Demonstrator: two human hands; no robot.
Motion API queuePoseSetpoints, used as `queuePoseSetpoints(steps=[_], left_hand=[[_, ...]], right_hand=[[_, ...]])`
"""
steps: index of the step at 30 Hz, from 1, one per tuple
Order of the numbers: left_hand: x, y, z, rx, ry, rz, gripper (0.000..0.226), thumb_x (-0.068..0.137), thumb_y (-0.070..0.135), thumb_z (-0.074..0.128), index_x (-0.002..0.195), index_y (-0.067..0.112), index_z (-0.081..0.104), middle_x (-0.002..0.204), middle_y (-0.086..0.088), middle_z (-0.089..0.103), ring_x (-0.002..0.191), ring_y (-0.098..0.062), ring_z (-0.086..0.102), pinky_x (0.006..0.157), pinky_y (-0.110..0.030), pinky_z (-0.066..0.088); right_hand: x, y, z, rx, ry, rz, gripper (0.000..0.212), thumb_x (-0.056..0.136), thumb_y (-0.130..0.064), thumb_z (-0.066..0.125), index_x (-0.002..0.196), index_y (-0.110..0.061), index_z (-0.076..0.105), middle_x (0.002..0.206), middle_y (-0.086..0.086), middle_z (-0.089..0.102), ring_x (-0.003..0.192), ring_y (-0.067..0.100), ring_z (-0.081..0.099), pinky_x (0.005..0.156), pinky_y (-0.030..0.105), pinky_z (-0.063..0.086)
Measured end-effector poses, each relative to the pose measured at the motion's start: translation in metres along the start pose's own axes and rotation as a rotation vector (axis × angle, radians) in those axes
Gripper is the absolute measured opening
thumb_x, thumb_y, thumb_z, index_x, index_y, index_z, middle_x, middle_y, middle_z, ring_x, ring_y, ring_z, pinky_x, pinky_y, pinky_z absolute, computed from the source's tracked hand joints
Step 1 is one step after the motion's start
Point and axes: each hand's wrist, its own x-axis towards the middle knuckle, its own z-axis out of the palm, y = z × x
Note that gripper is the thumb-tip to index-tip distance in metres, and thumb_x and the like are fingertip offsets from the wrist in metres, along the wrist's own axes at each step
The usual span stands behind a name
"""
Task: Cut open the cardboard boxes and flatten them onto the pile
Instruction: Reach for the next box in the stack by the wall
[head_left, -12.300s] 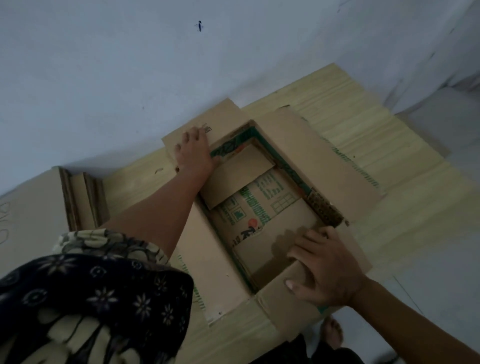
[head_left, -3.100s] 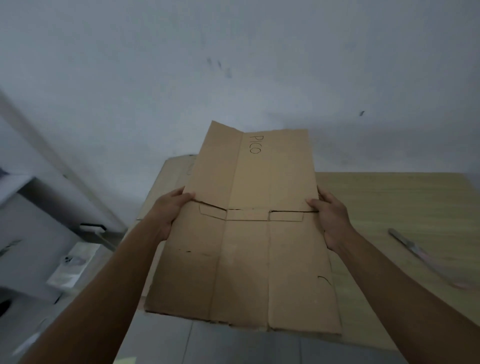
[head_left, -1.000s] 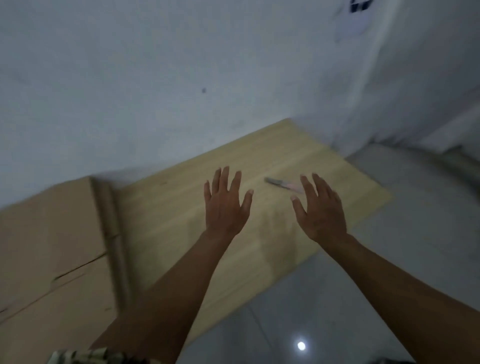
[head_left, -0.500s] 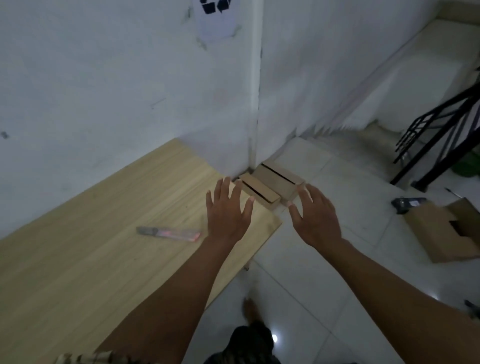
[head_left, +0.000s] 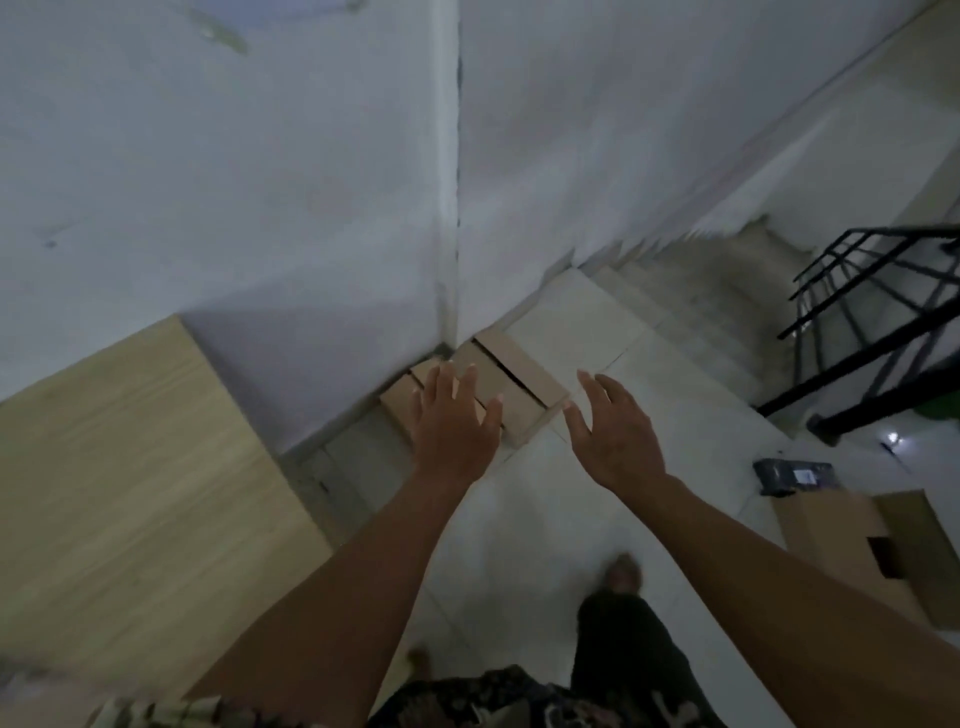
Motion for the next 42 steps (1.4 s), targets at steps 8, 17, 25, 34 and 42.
queuePoseSetpoints(steps=[8, 17, 25, 34, 42], left_hand=[[0.101, 0.035, 0.169, -0.027, -0.013, -0.409, 0.064, 0.102, 0.051, 0.043, 0.151, 0.01, 0.044, 0.159, -0.016, 0.037, 0.151, -0.031, 0.025, 0.122, -0.046, 0.024], [0.168, -0.004, 0.429, -0.257, -0.048, -0.804, 0.067, 0.103, 0.051, 0.048, 0.155, 0.011, 0.037, 0.161, -0.011, 0.034, 0.148, -0.025, 0.031, 0.117, -0.041, 0.03], [0.208, -0.111, 0.637, -0.519, 0.087, -1.149, 0.087, 0.095, 0.066, 0.049, 0.159, 0.01, 0.026, 0.161, -0.012, 0.034, 0.146, -0.03, 0.036, 0.116, -0.043, 0.032], [0.223, -0.141, 0.705, -0.702, 0.368, -1.141, 0.084, 0.085, 0.061, 0.07, 0.151, 0.017, 0.043, 0.141, -0.005, 0.059, 0.129, -0.026, 0.055, 0.108, -0.031, 0.041], [0.185, -0.007, 0.572, -0.677, 0.236, -1.156, 0.068, 0.085, 0.062, 0.07, 0.132, 0.013, 0.061, 0.129, -0.004, 0.067, 0.119, -0.023, 0.061, 0.095, -0.023, 0.041]], right_hand=[[0.198, 0.13, 0.052, -0.048, -0.327, -0.129, 0.056, 0.105, -0.043, 0.039, 0.156, -0.02, 0.034, 0.16, 0.006, 0.034, 0.146, 0.024, 0.031, 0.116, 0.042, 0.027], [0.34, 0.284, 0.24, -0.016, -0.447, -0.123, 0.058, 0.105, -0.048, 0.038, 0.156, -0.021, 0.034, 0.158, 0.004, 0.036, 0.143, 0.024, 0.035, 0.114, 0.043, 0.034], [0.425, 0.383, 0.456, 0.153, -0.392, 0.024, 0.079, 0.099, -0.057, 0.046, 0.16, -0.015, 0.021, 0.163, 0.01, 0.026, 0.148, 0.029, 0.028, 0.119, 0.047, 0.029], [0.441, 0.419, 0.523, 0.433, -0.204, 0.065, 0.078, 0.076, -0.052, 0.082, 0.134, -0.011, 0.048, 0.128, 0.005, 0.053, 0.11, 0.023, 0.056, 0.096, 0.039, 0.049], [0.376, 0.398, 0.335, 0.443, -0.115, 0.189, 0.071, 0.069, -0.049, 0.088, 0.121, -0.015, 0.053, 0.116, 0.0, 0.053, 0.096, 0.016, 0.054, 0.083, 0.031, 0.048]])
